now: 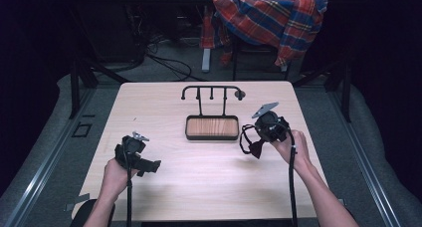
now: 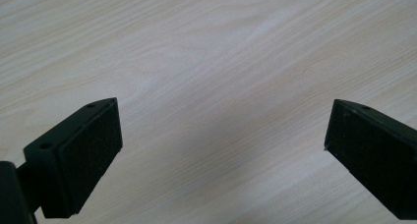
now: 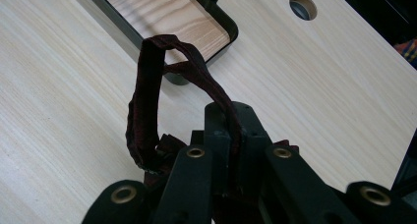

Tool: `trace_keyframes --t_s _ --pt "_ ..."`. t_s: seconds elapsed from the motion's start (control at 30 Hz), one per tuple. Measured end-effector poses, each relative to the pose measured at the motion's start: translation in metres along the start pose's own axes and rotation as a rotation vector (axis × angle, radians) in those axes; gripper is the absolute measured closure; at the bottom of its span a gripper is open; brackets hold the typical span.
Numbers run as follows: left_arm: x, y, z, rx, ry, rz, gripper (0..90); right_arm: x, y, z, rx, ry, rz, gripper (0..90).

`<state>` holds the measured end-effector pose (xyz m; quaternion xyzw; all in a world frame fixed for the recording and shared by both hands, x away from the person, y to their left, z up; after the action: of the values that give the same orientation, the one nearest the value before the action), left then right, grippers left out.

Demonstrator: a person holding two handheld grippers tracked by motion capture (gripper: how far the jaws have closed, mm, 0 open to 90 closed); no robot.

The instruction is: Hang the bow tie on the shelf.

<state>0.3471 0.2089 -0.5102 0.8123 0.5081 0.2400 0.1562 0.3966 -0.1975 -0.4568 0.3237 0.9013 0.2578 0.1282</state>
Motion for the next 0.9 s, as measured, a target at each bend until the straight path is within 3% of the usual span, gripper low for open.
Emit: trace_keyframes --t_s 0.57,0.9 --pt "0.000 0.001 0.000 -0.002 0.003 0.001 1.0 -0.004 0.010 -0.001 -0.023 -0.014 0.005 86.5" --pt "-0.001 0.001 -0.001 -0.001 0.003 0.005 1.0 -0.002 0.021 -0.012 -0.062 -0.018 -0.003 86.5"
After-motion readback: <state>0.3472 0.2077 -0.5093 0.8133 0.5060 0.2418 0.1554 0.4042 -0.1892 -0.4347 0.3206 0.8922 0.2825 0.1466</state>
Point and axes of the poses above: each handheld gripper's, and its own axes: z roughly forward along the jaws, y roughly out of its top, x roughly to its left, the point moved 1 cm from there along z, roughly forward along the jaws, and after that the axes turned 14 degrees about y, right-handed, at the moved point
